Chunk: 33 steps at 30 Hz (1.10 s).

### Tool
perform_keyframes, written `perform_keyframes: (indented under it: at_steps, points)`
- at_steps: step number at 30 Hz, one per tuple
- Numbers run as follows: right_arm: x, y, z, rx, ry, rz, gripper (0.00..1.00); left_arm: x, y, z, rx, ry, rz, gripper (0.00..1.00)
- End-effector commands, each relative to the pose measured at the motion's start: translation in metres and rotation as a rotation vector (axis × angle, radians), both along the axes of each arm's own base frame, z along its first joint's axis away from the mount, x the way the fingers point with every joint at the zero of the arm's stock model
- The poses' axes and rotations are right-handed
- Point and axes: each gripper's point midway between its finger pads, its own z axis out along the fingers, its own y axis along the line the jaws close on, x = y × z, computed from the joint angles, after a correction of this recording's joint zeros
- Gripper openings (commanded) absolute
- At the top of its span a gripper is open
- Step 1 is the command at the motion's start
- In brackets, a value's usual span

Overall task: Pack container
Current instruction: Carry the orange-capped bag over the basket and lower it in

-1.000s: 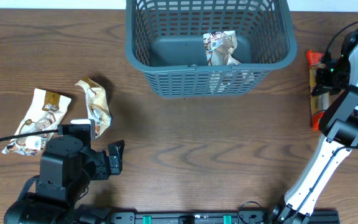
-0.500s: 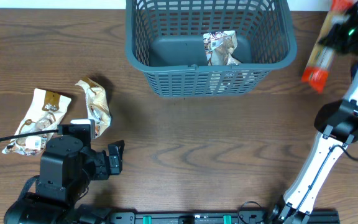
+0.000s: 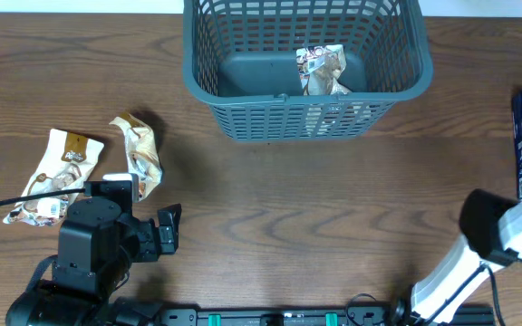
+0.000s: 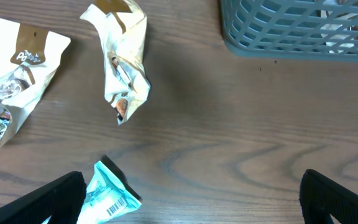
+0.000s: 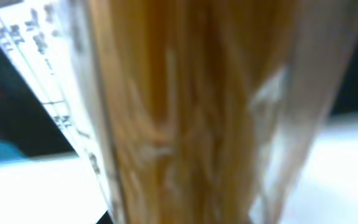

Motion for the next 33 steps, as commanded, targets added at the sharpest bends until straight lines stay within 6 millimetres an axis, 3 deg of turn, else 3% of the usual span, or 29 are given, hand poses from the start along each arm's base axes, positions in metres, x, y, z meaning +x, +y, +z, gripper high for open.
perform_keyframes:
  at_steps: [1,3,6,9,14,21,33]
  points:
    - [0.024,0.057,-0.001,0.051,-0.02,0.171,0.01,0.0,0.002,0.003,0.013,-0.008,0.0,0.99]
    - [0.039,0.085,-0.006,0.049,-0.024,0.232,0.01,0.0,0.002,0.002,0.013,-0.008,0.0,0.99]
    - [0.067,0.119,-0.033,0.02,0.023,0.299,0.01,0.0,0.002,0.002,0.014,-0.008,0.0,0.99]
    - [0.097,0.139,-0.078,-0.001,0.13,0.292,0.01,0.0,0.002,0.002,0.013,-0.008,0.0,0.99]
    - [0.127,0.159,-0.153,-0.021,0.309,0.31,0.01,0.0,0.002,0.002,0.013,-0.008,0.0,0.99]
    - [0.135,0.166,-0.228,-0.024,0.512,0.33,0.01,0.0,0.002,0.003,0.013,-0.008,0.0,0.99]
    - [0.114,0.152,-0.294,-0.165,0.76,0.201,0.01,0.0,0.002,0.002,0.013,-0.008,0.0,0.99]
